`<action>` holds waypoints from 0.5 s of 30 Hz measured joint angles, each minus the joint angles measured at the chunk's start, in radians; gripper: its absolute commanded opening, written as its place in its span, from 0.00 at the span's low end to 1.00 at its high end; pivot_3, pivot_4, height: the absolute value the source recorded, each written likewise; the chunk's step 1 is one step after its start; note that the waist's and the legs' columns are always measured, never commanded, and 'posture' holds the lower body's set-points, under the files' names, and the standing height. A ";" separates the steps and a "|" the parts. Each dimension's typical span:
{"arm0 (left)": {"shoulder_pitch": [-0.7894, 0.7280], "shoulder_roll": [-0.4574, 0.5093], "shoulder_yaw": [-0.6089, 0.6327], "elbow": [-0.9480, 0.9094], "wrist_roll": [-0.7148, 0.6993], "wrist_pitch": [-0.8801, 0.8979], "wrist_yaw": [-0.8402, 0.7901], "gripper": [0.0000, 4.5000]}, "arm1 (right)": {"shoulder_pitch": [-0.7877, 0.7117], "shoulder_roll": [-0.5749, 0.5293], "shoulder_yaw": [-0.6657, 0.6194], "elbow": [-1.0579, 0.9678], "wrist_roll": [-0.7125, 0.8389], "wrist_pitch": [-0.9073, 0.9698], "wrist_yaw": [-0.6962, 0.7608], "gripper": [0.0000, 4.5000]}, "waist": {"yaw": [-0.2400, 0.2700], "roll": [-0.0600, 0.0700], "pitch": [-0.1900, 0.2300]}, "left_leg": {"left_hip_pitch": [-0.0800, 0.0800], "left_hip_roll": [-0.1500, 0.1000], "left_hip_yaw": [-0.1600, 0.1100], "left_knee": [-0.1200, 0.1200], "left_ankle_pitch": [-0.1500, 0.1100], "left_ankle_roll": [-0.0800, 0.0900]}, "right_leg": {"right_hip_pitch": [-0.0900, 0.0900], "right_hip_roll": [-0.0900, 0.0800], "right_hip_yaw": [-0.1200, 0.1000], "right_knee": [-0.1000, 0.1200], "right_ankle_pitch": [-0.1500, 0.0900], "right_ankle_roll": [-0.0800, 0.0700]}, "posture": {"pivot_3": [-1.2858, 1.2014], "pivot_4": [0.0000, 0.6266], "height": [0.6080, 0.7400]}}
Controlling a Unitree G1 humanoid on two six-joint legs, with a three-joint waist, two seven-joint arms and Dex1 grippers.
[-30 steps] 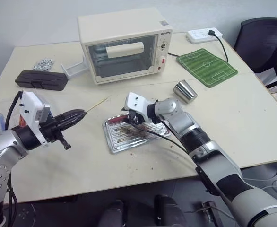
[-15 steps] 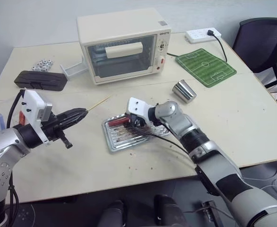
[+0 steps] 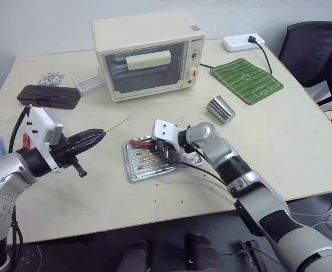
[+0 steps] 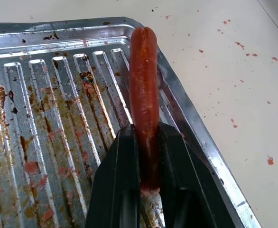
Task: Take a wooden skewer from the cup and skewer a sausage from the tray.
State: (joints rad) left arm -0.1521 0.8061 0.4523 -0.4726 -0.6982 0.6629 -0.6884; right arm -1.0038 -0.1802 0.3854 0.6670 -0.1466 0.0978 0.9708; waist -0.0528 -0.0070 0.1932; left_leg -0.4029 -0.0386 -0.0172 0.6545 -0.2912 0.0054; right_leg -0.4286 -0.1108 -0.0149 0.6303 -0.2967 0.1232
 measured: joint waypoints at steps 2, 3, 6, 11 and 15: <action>-0.002 0.000 -0.007 0.013 0.002 -0.003 -0.005 0.00 | 0.016 -0.014 -0.001 -0.043 0.009 0.032 0.016 0.04 | 0.000 0.000 0.000 | 0.000 0.000 0.000 0.000 0.000 0.000 | 0.000 0.000 0.000 0.000 0.000 0.000 | 0.52 0.24 1.00; -0.008 0.001 -0.021 0.016 0.003 -0.006 -0.014 0.00 | 0.036 -0.037 -0.003 -0.098 0.021 0.065 0.038 0.04 | 0.003 0.000 0.000 | 0.000 0.000 0.000 0.000 0.000 0.000 | 0.000 0.000 0.000 0.000 0.000 0.000 | 0.52 0.24 1.00; -0.025 0.013 -0.062 0.018 0.004 -0.013 -0.053 0.00 | 0.082 -0.131 -0.023 -0.273 0.071 0.171 0.117 0.04 | 0.014 0.000 0.000 | -0.002 0.000 0.000 0.002 -0.001 0.001 | 0.000 0.000 0.000 0.000 0.000 0.000 | 0.52 0.24 1.00; -0.080 0.074 -0.112 0.047 0.004 -0.030 -0.151 0.00 | 0.107 -0.357 -0.126 -0.574 0.206 0.372 0.270 0.04 | 0.028 0.000 0.000 | -0.002 0.000 0.000 0.004 -0.001 0.002 | 0.001 0.000 0.000 -0.001 0.000 0.000 | 0.52 0.24 1.00; -0.129 0.106 -0.189 0.060 0.003 -0.038 -0.258 0.00 | 0.151 -0.546 -0.202 -0.773 0.319 0.458 0.384 0.04 | 0.029 0.000 0.000 | -0.001 0.000 0.000 0.004 -0.002 0.003 | 0.002 -0.001 0.000 -0.001 0.000 0.000 | 0.52 0.24 1.00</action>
State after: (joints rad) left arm -0.2808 0.9117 0.2633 -0.4126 -0.6949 0.6253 -0.9460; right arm -0.8532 -0.7263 0.1829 -0.1059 0.1724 0.5559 1.3547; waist -0.0238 -0.0072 0.1932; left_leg -0.4044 -0.0388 -0.0167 0.6587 -0.2936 0.0084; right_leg -0.4269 -0.1118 -0.0151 0.6288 -0.2967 0.1233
